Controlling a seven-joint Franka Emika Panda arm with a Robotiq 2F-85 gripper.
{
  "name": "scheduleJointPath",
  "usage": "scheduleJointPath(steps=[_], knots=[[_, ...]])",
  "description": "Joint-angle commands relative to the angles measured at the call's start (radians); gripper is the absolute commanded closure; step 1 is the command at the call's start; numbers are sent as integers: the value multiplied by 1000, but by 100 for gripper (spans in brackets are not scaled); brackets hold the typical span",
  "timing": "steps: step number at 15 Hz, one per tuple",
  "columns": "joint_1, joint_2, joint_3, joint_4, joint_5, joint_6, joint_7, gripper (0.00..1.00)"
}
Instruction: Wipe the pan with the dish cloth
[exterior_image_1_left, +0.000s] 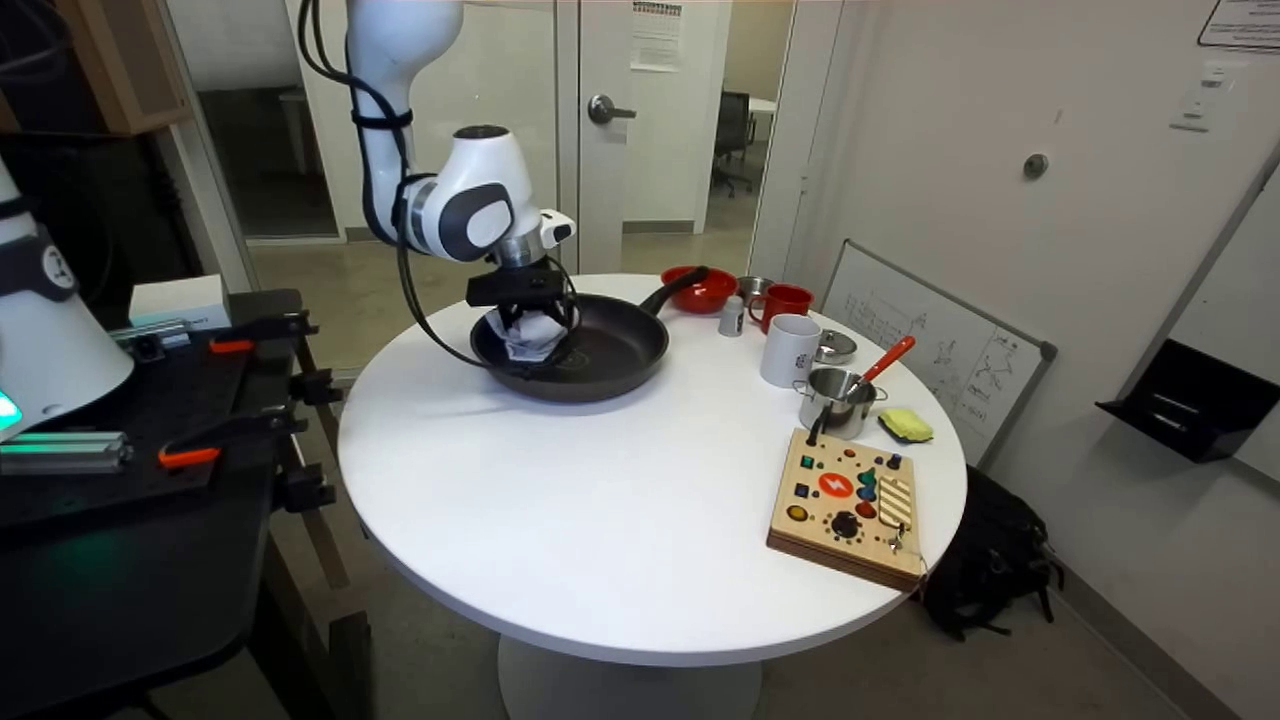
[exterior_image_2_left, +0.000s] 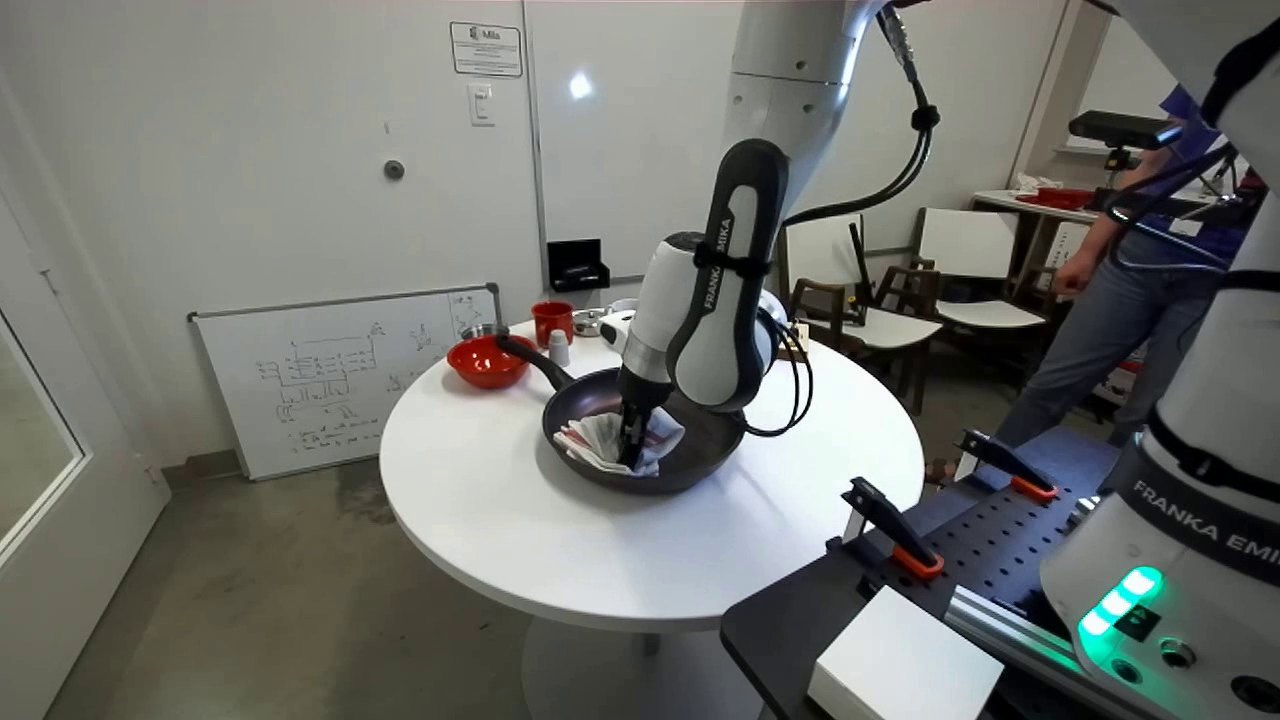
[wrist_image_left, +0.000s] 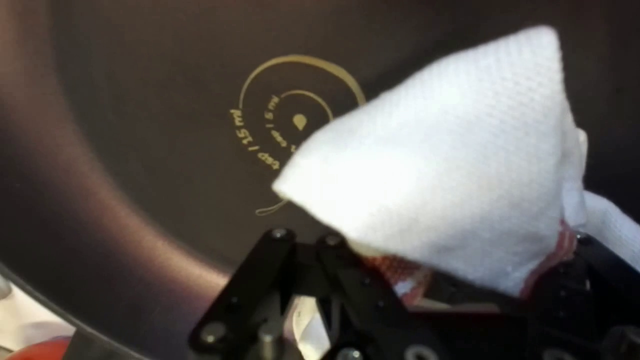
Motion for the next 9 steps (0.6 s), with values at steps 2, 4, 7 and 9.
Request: scheduleJointPath(steps=[2,4,7,9], knots=[[199,54,-134,62,147,77,78,100],[260,73,-161,77,194,74,93,100],[334,90,-197,105,246,67,116,100],[392,109,-238,130,289,66,133,100]])
